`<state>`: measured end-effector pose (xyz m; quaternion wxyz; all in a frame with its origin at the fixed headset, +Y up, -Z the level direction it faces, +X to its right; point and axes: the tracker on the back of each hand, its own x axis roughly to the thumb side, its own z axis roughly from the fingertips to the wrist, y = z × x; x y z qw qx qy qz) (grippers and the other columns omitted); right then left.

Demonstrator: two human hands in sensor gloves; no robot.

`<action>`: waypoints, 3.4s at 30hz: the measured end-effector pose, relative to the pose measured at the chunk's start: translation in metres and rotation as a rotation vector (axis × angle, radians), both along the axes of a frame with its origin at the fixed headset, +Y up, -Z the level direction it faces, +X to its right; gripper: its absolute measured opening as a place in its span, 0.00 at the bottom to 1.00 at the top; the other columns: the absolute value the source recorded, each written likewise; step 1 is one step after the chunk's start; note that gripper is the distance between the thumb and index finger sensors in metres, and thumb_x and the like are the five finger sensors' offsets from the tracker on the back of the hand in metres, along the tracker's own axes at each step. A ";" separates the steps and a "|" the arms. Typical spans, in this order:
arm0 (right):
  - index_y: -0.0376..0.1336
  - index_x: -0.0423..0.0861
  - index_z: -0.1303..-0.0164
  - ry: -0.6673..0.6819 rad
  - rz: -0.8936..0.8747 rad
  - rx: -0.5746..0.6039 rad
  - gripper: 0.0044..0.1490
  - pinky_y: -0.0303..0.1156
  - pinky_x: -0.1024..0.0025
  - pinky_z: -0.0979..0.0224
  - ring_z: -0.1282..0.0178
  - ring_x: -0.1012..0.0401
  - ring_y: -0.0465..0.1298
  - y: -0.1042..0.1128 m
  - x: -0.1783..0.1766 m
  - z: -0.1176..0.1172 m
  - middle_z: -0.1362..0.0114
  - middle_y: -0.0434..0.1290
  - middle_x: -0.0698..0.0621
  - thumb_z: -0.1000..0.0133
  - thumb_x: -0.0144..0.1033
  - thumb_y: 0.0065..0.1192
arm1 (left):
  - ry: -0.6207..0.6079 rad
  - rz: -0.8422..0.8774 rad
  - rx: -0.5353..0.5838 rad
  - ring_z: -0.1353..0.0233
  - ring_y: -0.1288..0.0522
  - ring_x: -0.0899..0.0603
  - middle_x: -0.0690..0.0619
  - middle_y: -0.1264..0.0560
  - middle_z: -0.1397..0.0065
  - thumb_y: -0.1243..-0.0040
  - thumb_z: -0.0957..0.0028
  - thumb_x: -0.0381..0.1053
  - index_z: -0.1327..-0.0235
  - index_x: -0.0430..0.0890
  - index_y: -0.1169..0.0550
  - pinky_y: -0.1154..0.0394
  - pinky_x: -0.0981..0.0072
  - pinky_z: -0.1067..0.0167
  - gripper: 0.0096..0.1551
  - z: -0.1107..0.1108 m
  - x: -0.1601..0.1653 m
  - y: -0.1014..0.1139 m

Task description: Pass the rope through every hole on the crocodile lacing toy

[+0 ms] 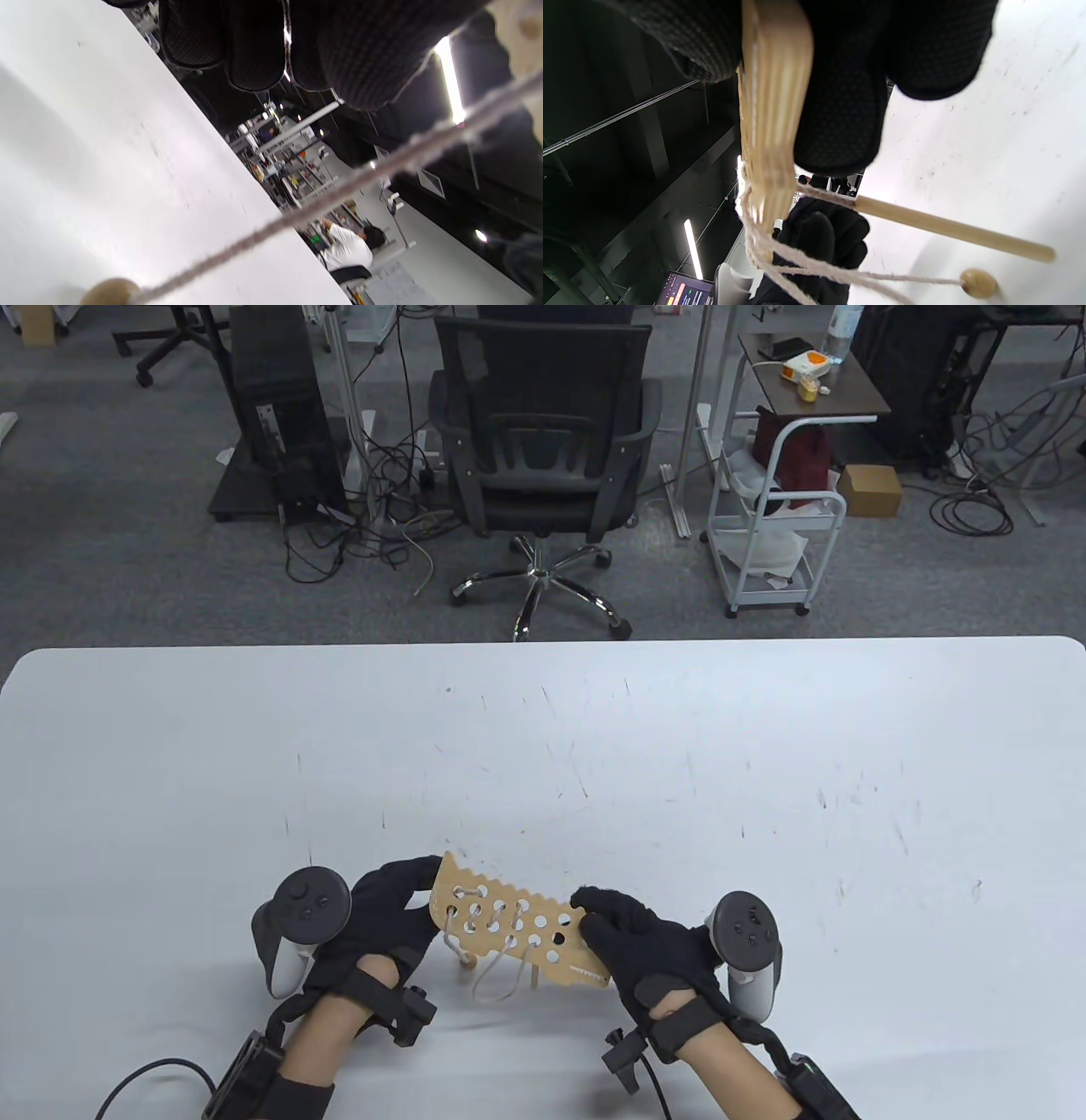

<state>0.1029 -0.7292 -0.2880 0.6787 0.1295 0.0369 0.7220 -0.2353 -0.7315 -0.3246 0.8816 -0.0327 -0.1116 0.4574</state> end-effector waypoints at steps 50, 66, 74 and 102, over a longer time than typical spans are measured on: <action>0.65 0.38 0.37 0.036 -0.181 -0.100 0.32 0.77 0.55 0.47 0.57 0.56 0.87 -0.002 -0.001 0.000 0.46 0.84 0.47 0.46 0.43 0.64 | -0.242 0.141 -0.011 0.32 0.25 0.40 0.55 0.19 0.41 0.29 0.56 0.57 0.46 0.67 0.16 0.38 0.39 0.27 0.22 0.013 0.036 -0.003; 0.65 0.38 0.37 -0.019 -0.182 -0.122 0.32 0.77 0.55 0.47 0.57 0.56 0.87 -0.006 0.012 -0.008 0.46 0.84 0.46 0.46 0.43 0.64 | -0.084 0.212 0.018 0.32 0.25 0.41 0.56 0.19 0.41 0.30 0.55 0.57 0.45 0.67 0.17 0.38 0.39 0.27 0.22 0.003 0.003 0.002; 0.65 0.38 0.37 -0.065 -0.179 -0.130 0.32 0.77 0.55 0.47 0.57 0.55 0.87 -0.009 0.022 -0.014 0.46 0.84 0.46 0.46 0.43 0.64 | 0.004 0.253 0.029 0.32 0.25 0.41 0.56 0.19 0.41 0.31 0.55 0.57 0.45 0.67 0.17 0.38 0.39 0.27 0.22 -0.002 -0.016 0.003; 0.65 0.39 0.37 -0.197 -0.150 -0.159 0.31 0.78 0.57 0.50 0.58 0.55 0.87 -0.019 0.049 -0.030 0.45 0.83 0.47 0.46 0.43 0.64 | 0.282 0.305 0.054 0.32 0.24 0.42 0.56 0.19 0.40 0.35 0.53 0.55 0.43 0.66 0.19 0.37 0.40 0.27 0.23 -0.015 -0.074 0.002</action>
